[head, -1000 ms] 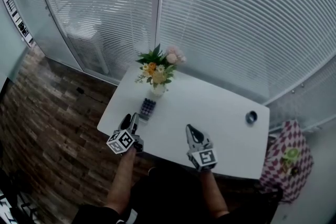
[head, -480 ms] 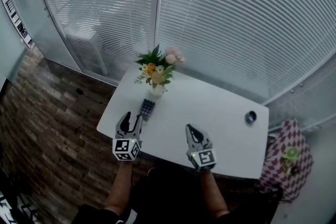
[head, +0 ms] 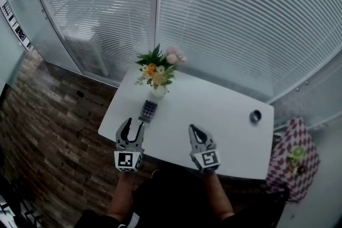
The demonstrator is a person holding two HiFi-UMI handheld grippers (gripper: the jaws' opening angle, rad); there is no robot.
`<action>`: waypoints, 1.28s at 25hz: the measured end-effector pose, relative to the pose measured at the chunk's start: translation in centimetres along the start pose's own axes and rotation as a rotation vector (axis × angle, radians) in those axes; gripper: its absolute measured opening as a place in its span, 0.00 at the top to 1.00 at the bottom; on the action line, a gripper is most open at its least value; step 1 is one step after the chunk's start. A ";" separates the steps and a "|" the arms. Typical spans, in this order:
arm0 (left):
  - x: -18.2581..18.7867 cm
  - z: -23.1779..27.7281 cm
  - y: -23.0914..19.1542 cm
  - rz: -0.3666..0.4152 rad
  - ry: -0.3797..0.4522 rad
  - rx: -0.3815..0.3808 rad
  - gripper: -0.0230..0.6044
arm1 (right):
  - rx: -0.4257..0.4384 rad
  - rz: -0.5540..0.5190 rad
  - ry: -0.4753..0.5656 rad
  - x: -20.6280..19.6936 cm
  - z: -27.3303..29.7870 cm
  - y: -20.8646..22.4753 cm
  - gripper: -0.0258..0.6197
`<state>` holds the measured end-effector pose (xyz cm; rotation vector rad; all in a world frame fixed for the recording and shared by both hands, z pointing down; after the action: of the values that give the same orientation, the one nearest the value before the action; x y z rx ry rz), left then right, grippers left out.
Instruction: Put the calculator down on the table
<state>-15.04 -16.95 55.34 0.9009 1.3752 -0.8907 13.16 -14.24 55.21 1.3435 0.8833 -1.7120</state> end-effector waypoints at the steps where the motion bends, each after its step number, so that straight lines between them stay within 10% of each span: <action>1: -0.1 -0.1 0.0 0.000 -0.002 -0.008 0.65 | -0.001 0.000 0.001 0.0 0.0 0.0 0.95; 10: -0.4 -0.2 0.0 0.027 -0.035 -0.062 0.66 | -0.014 0.006 0.012 0.2 0.2 0.3 0.95; 18: 0.0 -1.3 -0.1 0.076 -0.043 -0.029 0.95 | -0.012 0.000 0.004 0.1 0.1 -0.1 0.95; 32: -0.2 -1.7 -0.5 0.074 -0.039 -0.065 0.95 | -0.029 -0.016 0.030 0.5 0.2 -0.7 0.95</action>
<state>-16.14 -15.61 55.54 0.8749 1.3213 -0.7992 12.42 -14.17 54.79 1.3497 0.9349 -1.6892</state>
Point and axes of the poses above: the fingertips, and each gripper's own axes: z forward along the fingers, y to its right, x out of its top, the point moved 8 cm from there along -z, backward along the fingers, and after that the axes turned 2 degrees about z, right-handed, at the moved point
